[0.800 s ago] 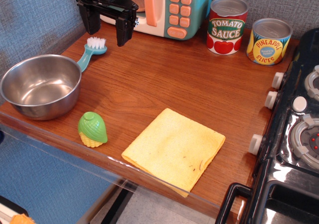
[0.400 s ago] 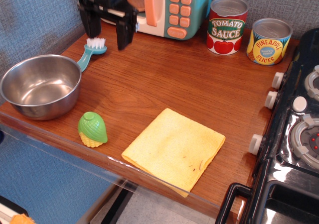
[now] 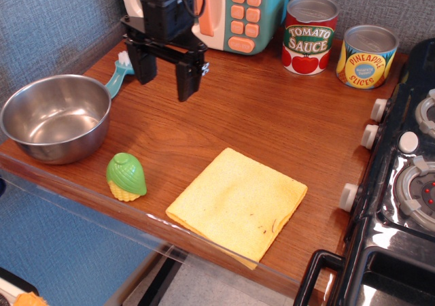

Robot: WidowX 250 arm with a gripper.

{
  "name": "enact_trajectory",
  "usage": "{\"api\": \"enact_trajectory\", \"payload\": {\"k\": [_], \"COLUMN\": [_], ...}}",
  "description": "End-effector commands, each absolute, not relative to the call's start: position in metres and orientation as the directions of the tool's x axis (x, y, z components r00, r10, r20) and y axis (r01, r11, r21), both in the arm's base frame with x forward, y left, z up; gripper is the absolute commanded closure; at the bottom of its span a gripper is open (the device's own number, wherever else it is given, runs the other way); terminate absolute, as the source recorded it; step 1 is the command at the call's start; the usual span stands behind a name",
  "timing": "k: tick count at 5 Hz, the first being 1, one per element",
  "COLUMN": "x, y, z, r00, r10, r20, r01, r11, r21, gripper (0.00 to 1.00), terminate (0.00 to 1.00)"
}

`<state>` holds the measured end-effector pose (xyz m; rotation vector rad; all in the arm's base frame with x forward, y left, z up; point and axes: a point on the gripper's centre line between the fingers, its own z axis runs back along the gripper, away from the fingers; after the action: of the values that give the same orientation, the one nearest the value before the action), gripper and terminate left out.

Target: Move the corn backwards so that it's near the canned goods.

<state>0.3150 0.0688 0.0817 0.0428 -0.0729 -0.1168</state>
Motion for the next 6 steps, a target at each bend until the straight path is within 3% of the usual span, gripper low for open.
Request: {"api": "enact_trajectory", "payload": {"k": [1,3,6], "x": [0.260,0.234,0.237], "y": [0.069,0.058,0.066], "z": [0.098,0.082,0.047], "r00": [0.980,0.968,0.979], "r10": [-0.163,-0.237,-0.203], "r20": [0.114,0.080,-0.016], "r01": [0.159,0.234,0.204], "r11": [0.986,0.971,0.976], "r21": [0.047,0.041,0.077], "gripper": [0.00,0.00,0.00], "terminate": [0.00,0.00,0.00]}}
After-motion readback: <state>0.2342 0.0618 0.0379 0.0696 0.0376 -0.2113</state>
